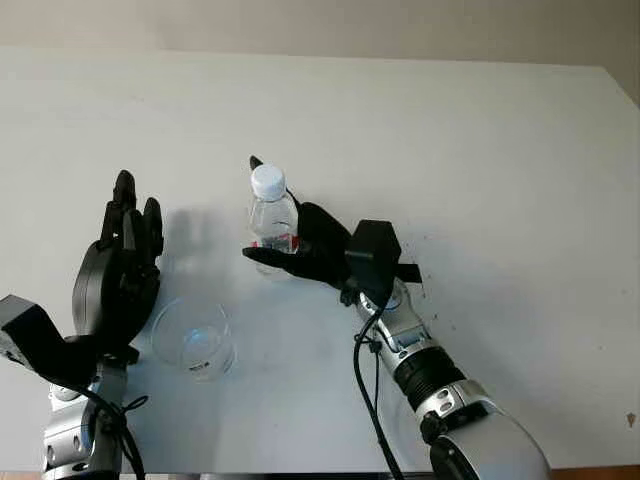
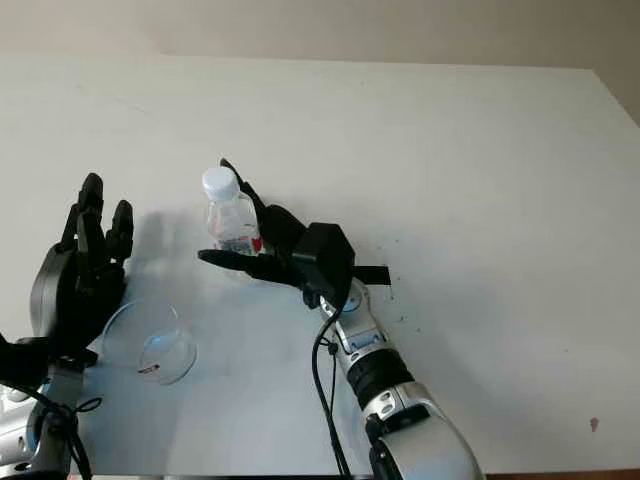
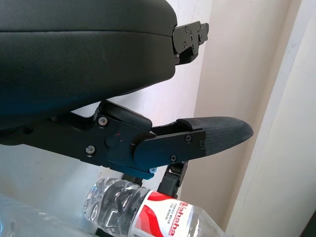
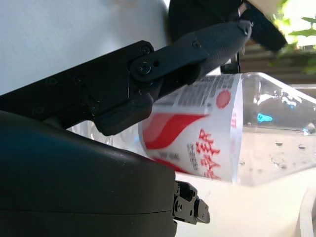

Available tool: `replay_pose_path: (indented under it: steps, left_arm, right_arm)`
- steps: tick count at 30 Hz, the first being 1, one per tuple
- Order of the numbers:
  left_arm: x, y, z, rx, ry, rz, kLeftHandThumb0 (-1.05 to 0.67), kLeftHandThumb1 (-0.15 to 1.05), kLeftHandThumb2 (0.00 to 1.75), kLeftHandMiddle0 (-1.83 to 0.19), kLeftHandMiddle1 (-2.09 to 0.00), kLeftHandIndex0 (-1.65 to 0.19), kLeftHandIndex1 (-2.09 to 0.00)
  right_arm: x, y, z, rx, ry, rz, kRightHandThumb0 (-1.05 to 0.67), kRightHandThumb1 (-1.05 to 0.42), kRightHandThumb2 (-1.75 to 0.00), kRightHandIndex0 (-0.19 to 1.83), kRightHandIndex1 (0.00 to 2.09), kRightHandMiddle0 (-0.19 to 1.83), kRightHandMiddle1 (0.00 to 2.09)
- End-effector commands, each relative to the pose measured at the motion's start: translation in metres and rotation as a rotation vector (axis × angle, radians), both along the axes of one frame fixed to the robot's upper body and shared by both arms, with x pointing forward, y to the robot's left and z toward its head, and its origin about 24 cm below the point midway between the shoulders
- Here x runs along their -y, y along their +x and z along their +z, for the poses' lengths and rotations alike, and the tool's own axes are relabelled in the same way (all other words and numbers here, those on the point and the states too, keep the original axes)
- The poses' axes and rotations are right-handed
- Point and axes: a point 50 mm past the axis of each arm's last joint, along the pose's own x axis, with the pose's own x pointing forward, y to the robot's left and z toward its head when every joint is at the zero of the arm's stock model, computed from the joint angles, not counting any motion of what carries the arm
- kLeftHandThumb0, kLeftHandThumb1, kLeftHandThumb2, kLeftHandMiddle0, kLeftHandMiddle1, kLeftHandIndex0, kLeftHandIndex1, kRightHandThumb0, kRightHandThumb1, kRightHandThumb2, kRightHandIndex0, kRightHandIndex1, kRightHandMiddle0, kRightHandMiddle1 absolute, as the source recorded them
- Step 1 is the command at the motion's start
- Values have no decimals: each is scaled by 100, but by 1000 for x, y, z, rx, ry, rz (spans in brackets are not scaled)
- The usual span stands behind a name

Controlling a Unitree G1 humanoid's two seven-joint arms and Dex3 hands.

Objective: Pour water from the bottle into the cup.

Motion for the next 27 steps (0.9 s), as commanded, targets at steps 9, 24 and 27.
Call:
replay_pose_path:
  steps: [9,24,27]
  left_arm:
    - [2,2,2,13,-7,16,-74,105,54,18,-6,18,-5]
    - [3,8,3,21,-21,13,-73,105,52,18,-5,19,-5]
    - [2,9,3,25,-22,15,-73,105,52,18,-5,19,-5]
  right_arm:
    - [-28,-4,8,108,-131,104,-46,-104,-21,179,209,179,209]
    - [-22,-2,17,237,-234,164,-33,-105,-38,183,209,183,209]
    - [-20,0,18,236,-219,153,-32,-105,-41,183,209,183,209]
